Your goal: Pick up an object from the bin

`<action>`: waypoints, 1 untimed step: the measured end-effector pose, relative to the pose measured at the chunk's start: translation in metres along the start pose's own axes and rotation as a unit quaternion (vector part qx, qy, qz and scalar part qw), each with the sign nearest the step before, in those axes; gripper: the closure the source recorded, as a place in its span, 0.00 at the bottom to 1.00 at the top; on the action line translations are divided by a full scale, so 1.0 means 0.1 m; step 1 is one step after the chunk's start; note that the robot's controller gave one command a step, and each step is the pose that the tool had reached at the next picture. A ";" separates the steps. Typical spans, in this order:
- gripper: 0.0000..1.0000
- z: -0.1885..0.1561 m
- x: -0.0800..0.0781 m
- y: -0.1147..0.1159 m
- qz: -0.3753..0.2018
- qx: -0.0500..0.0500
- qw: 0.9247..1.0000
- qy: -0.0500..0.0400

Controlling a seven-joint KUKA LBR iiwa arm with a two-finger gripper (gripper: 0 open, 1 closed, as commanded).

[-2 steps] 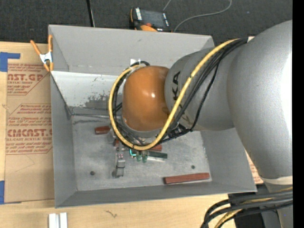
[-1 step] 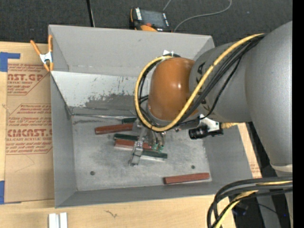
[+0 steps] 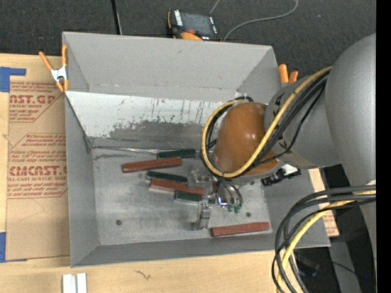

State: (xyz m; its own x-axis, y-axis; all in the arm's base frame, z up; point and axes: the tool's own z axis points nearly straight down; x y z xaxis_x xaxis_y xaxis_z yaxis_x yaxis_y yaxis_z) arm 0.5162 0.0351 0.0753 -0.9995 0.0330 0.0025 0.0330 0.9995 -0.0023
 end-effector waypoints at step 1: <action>1.00 -0.03 -0.02 0.03 -0.001 -0.002 1.000 -0.004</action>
Offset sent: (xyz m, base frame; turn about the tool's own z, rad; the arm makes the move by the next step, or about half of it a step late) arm 0.0000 0.0000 0.0000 0.0000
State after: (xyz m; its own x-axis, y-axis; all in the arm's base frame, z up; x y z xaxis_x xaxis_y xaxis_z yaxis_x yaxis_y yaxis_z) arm 0.5184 0.0381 0.0783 -0.9995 0.0305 -0.0047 0.0305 0.9995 0.0016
